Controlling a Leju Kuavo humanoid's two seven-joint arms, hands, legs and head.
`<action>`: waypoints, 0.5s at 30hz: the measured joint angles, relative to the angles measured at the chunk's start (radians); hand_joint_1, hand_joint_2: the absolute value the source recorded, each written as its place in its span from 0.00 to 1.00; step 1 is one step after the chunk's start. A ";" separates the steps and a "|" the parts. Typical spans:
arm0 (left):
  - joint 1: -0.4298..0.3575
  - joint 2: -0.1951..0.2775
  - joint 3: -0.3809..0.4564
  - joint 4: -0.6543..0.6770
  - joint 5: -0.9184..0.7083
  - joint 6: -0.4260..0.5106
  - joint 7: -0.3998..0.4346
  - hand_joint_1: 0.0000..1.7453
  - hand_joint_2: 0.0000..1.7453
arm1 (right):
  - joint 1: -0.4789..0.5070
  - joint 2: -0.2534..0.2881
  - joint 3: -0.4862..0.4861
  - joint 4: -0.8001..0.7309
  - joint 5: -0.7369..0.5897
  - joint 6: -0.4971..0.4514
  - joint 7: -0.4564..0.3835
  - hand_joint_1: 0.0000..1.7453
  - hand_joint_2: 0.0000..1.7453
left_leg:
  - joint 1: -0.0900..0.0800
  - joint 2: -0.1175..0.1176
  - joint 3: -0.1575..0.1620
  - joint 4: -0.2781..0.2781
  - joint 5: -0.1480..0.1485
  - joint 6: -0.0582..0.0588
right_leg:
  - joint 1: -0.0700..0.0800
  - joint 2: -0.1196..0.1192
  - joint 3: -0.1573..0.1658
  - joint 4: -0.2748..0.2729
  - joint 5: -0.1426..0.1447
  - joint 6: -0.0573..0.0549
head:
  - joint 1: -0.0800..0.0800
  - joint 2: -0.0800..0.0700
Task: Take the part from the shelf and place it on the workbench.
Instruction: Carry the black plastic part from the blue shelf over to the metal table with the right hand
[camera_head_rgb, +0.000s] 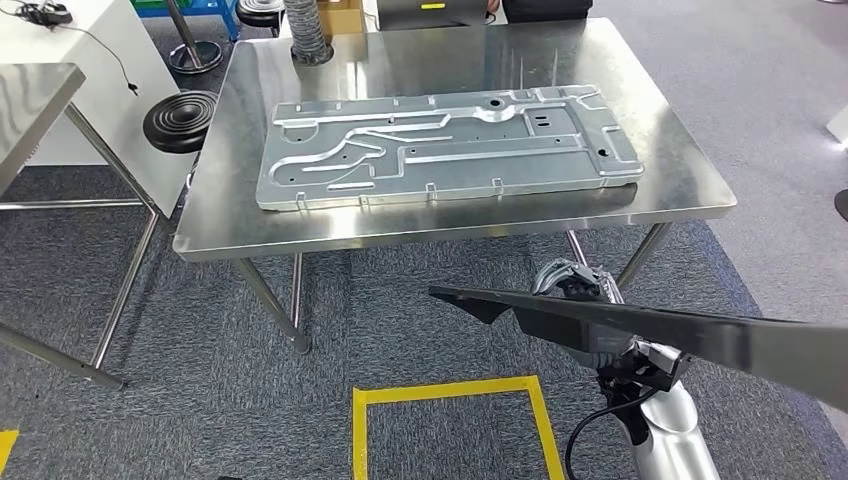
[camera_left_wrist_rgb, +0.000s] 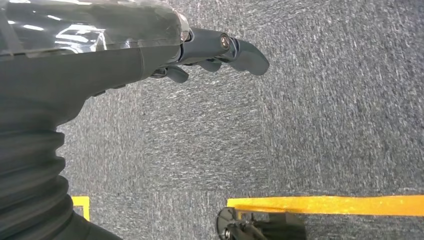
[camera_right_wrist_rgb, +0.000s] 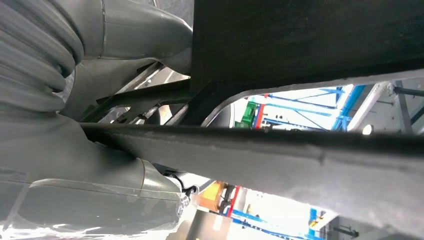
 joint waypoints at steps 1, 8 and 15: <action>0.001 0.000 0.000 0.000 0.000 0.000 0.000 0.00 1.00 | 0.000 0.000 0.000 0.002 0.000 0.001 0.000 0.71 1.00 | 0.000 0.000 0.001 -0.015 0.024 0.000 | 0.000 0.001 0.003 0.001 -0.002 0.001 | 0.000 0.000; -0.001 0.000 0.000 0.000 0.000 0.003 -0.001 0.00 1.00 | -0.008 0.001 0.000 0.008 0.002 0.000 -0.002 0.71 1.00 | -0.006 -0.001 0.111 -0.279 0.140 0.029 | 0.005 0.004 0.013 0.007 -0.020 0.031 | 0.000 0.000; -0.003 -0.001 0.001 0.000 -0.001 0.003 0.001 0.00 1.00 | -0.015 0.002 -0.002 0.016 0.002 -0.001 -0.003 0.71 1.00 | -0.002 -0.001 0.120 -0.289 0.140 0.054 | -0.004 0.003 -0.135 0.295 -0.141 0.061 | 0.000 0.000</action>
